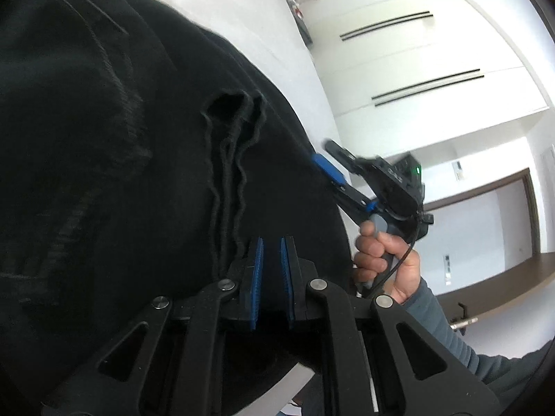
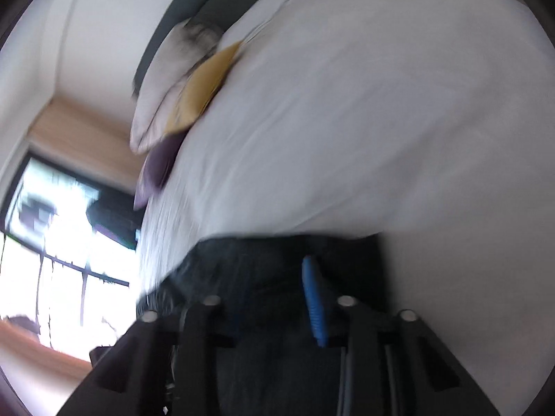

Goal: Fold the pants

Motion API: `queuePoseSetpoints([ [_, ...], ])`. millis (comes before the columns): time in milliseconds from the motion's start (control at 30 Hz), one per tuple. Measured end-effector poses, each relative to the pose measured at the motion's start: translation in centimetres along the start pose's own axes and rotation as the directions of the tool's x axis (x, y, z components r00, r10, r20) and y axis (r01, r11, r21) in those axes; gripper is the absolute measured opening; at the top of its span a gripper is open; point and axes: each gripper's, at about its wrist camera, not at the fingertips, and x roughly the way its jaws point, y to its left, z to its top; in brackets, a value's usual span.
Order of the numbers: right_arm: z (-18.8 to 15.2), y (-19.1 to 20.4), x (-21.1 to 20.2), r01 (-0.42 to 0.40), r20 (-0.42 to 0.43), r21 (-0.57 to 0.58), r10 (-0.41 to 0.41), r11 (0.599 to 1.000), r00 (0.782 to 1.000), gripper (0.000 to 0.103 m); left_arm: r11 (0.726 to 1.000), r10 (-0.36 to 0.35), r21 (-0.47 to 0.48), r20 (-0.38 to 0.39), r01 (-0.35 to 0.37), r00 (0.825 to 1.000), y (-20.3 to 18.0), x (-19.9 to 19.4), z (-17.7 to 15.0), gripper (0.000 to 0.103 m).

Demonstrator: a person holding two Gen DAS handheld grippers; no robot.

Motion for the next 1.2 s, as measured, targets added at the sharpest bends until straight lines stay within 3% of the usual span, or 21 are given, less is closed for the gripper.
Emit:
queuePoseSetpoints([
  [33, 0.0, -0.1, -1.1, 0.021, 0.028, 0.002, -0.021, 1.000, 0.999, 0.033, 1.000, 0.008, 0.002, 0.018, -0.008, 1.000, 0.4, -2.1, -0.8, 0.010],
  [67, -0.1, 0.3, -1.9, 0.027, 0.049, -0.001, -0.027, 1.000, 0.998, 0.042, 1.000, 0.017, 0.006, 0.052, -0.017, 0.998, 0.9, -4.0, -1.0, 0.010],
  [100, -0.4, 0.9, -2.7, 0.021, 0.064, -0.008, -0.021, 1.000, 0.998, 0.057, 1.000, 0.022, 0.009, 0.103, -0.023, 0.994, 0.8, -5.9, -1.4, 0.010],
  [167, -2.0, 3.1, -3.7, -0.023, 0.074, -0.044, 0.026, 0.999, 0.997, 0.072, 0.999, 0.045, 0.003, 0.203, -0.046, 0.978, 0.8, -9.6, -2.5, 0.010],
  [267, -4.9, 6.6, -3.5, -0.106, 0.003, -0.128, 0.107, 0.986, 0.994, 0.073, 0.993, 0.118, -0.069, 0.371, -0.099, 0.921, 2.5, -15.9, -4.7, 0.010],
  [300, -6.3, 8.0, -3.2, -0.132, -0.025, -0.152, 0.130, 0.979, 0.991, 0.073, 0.986, 0.157, -0.119, 0.434, -0.116, 0.887, 3.6, -18.6, -6.0, 0.010],
  [333, -7.2, 8.8, -2.9, -0.158, -0.049, -0.162, 0.152, 0.974, 0.987, 0.073, 0.981, 0.177, -0.154, 0.468, -0.118, 0.866, 4.5, -20.3, -6.8, 0.010],
  [400, -8.8, 10.2, -2.1, -0.210, -0.093, -0.167, 0.196, 0.963, 0.976, 0.073, 0.964, 0.209, -0.256, 0.544, -0.077, 0.813, 7.5, -24.3, -8.9, 0.010],
  [500, -10.8, 12.5, -0.7, -0.246, -0.148, -0.181, 0.221, 0.952, 0.964, 0.073, 0.934, 0.224, -0.356, 0.577, -0.004, 0.785, 10.9, -26.5, -10.7, 0.010],
  [633, -12.6, 14.4, 0.4, -0.249, -0.200, -0.198, 0.209, 0.948, 0.957, 0.073, 0.919, 0.159, -0.379, 0.609, 0.109, 0.777, 13.7, -26.2, -10.3, 0.010],
  [700, -12.7, 14.9, 0.9, -0.241, -0.207, -0.211, 0.198, 0.947, 0.958, 0.073, 0.914, 0.164, -0.393, 0.592, 0.104, 0.789, 14.1, -25.0, -10.3, 0.010],
  [733, -12.9, 15.1, 0.8, -0.237, -0.210, -0.216, 0.192, 0.947, 0.959, 0.073, 0.899, 0.183, -0.425, 0.585, 0.107, 0.790, 14.9, -25.1, -10.3, 0.010],
  [800, -13.1, 15.4, 0.3, -0.236, -0.210, -0.225, 0.189, 0.945, 0.959, 0.073, 0.883, 0.154, -0.439, 0.607, 0.168, 0.779, 17.4, -25.3, -10.8, 0.010],
  [900, -13.2, 15.7, -0.1, -0.229, -0.212, -0.240, 0.180, 0.943, 0.961, 0.073, 0.875, 0.173, -0.454, 0.619, 0.169, 0.766, 18.5, -25.1, -11.0, 0.010],
  [967, -13.3, 15.8, -0.1, -0.224, -0.210, -0.244, 0.174, 0.944, 0.962, 0.073, 0.857, 0.211, -0.484, 0.643, 0.177, 0.737, 18.5, -24.8, -11.6, 0.010],
  [1033, -13.6, 16.1, 0.0, -0.227, -0.215, -0.247, 0.175, 0.942, 0.961, 0.073, 0.852, 0.219, -0.489, 0.660, 0.189, 0.719, 17.7, -25.0, -12.4, 0.011],
  [1133, -13.8, 16.2, 0.1, -0.228, -0.222, -0.256, 0.172, 0.940, 0.960, 0.073, 0.852, 0.209, -0.491, 0.639, 0.183, 0.740, 17.5, -25.4, -13.0, 0.011],
  [1200, -13.9, 16.3, 0.3, -0.235, -0.229, -0.252, 0.178, 0.939, 0.957, 0.073, 0.849, 0.186, -0.484, 0.648, 0.211, 0.739, 17.3, -24.8, -11.9, 0.011],
])
